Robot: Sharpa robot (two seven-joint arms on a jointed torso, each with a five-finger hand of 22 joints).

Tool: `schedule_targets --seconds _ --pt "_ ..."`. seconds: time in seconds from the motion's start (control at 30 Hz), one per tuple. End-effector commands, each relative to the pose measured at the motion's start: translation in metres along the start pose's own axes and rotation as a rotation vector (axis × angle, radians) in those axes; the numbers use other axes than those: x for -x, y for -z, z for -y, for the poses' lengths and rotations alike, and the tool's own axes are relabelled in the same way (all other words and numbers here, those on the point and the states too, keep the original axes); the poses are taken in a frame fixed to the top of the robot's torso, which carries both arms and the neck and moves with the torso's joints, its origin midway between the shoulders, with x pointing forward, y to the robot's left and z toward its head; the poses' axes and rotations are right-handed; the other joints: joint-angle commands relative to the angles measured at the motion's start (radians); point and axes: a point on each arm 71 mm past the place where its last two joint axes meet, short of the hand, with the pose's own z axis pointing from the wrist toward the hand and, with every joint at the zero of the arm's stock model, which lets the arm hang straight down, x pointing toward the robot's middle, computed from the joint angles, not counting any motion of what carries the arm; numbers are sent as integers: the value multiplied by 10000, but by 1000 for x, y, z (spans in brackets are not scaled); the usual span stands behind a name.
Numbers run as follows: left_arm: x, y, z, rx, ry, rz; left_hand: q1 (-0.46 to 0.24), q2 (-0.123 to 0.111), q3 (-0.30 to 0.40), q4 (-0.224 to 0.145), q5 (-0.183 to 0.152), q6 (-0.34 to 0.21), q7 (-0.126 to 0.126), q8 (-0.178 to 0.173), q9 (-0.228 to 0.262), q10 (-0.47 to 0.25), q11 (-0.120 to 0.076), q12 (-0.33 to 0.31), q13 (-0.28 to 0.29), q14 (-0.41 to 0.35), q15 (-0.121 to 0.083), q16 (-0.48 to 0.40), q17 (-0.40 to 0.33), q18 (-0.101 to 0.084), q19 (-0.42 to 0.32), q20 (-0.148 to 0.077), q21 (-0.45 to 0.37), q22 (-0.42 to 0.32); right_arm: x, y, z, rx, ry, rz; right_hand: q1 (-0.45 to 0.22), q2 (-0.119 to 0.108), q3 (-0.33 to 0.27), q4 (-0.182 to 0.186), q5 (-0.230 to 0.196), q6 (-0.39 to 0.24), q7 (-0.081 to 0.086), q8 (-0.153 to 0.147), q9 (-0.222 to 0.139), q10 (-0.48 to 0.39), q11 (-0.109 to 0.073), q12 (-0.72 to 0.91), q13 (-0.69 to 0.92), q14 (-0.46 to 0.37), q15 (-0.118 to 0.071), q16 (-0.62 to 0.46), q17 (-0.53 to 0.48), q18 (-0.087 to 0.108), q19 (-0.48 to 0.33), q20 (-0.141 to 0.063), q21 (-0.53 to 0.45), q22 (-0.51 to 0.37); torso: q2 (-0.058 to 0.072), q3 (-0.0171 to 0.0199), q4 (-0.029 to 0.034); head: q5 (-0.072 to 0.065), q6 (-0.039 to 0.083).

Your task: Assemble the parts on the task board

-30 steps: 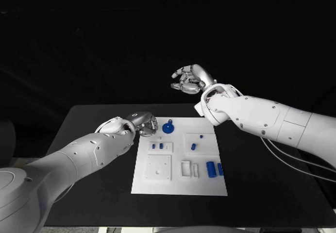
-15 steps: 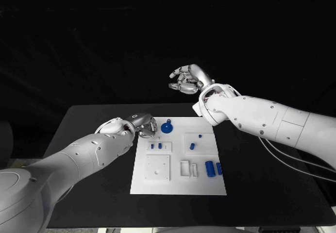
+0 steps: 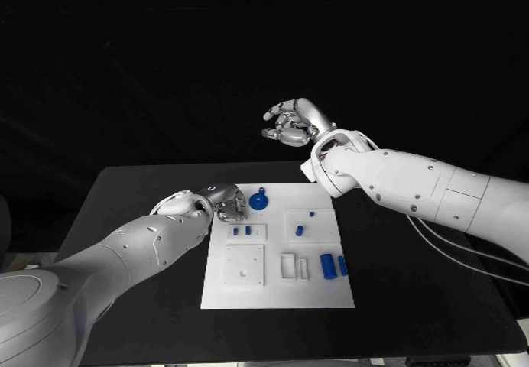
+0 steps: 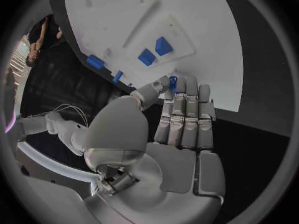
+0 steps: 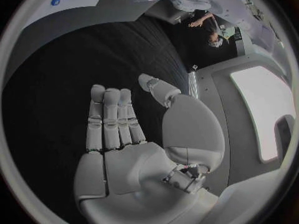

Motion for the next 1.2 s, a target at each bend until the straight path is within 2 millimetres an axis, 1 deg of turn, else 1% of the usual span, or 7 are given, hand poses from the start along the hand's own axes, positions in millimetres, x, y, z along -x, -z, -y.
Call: schedule_targets --seconds 0.03,0.17,0.3,0.6,0.87,1.03,1.2 --pt "0 -1 2 -136 -24 -75 110 -29 68 -7 52 25 12 -61 12 40 8 5 9 31 2 -71 13 170 -46 16 -15 90 0 0 -3 116 -20 -42 4 69 -8 -17 -34 -21 61 37 -10 -42 13 -59 -33 -52 4 -41 -23 138 -49 11 -37 115 116 6 -93 6 42" --pt "0 -1 1 -102 -35 -64 111 -29 67 -7 52 24 12 -61 11 40 8 5 9 31 3 -71 14 170 -47 16 -16 90 0 0 -4 126 -30 -37 5 69 -8 -17 -35 -22 61 38 -10 -41 13 -60 -39 -52 4 -43 -27 138 -48 12 -41 115 178 14 -136 40 89" --pt "-1 -2 3 -124 -13 -116 113 -29 66 -6 50 25 12 -61 12 42 7 5 10 32 3 -73 17 169 -48 17 -16 92 0 0 -4 132 -35 -34 7 70 -7 -17 -49 -20 60 42 -11 -39 13 -67 -71 -49 4 -54 -47 138 -47 15 -57 113 192 27 -143 31 98" --pt "-2 -3 7 -204 51 -228 119 -20 58 -3 35 26 14 -67 12 46 8 -2 11 33 4 -84 39 166 -56 19 -19 103 1 1 -3 101 -23 -14 6 74 -9 -12 -61 -17 60 48 -12 -30 12 -71 -121 -41 3 -66 -77 138 -38 20 -80 113 200 -5 -98 -3 110" --pt "-4 -3 9 -158 96 -392 126 -8 48 -3 11 19 18 -78 11 42 12 -16 11 26 8 -104 66 161 -69 22 -25 115 2 1 -2 69 -9 -13 9 77 -8 -12 -65 -14 58 53 -12 -23 11 -69 -148 -34 2 -70 -93 138 -29 21 -92 114 210 -16 -111 13 97" --pt "-5 -3 9 -72 124 -503 130 -3 44 -4 2 17 19 -82 11 41 13 -21 11 25 9 -111 77 160 -74 23 -27 120 2 1 -2 70 -12 -10 10 75 -9 -12 -67 -14 58 54 -12 -22 11 -69 -155 -32 2 -71 -97 138 -27 21 -95 115 216 -23 -98 22 98" --pt "-5 -3 8 7 141 -591 135 2 42 -5 -3 15 19 -85 11 39 14 -26 11 22 10 -118 87 159 -79 24 -29 125 3 2 -2 59 -7 -1 14 78 -7 -13 -69 -13 57 55 -13 -20 10 -68 -166 -30 1 -72 -104 138 -25 21 -100 115 226 -27 -117 66 109"
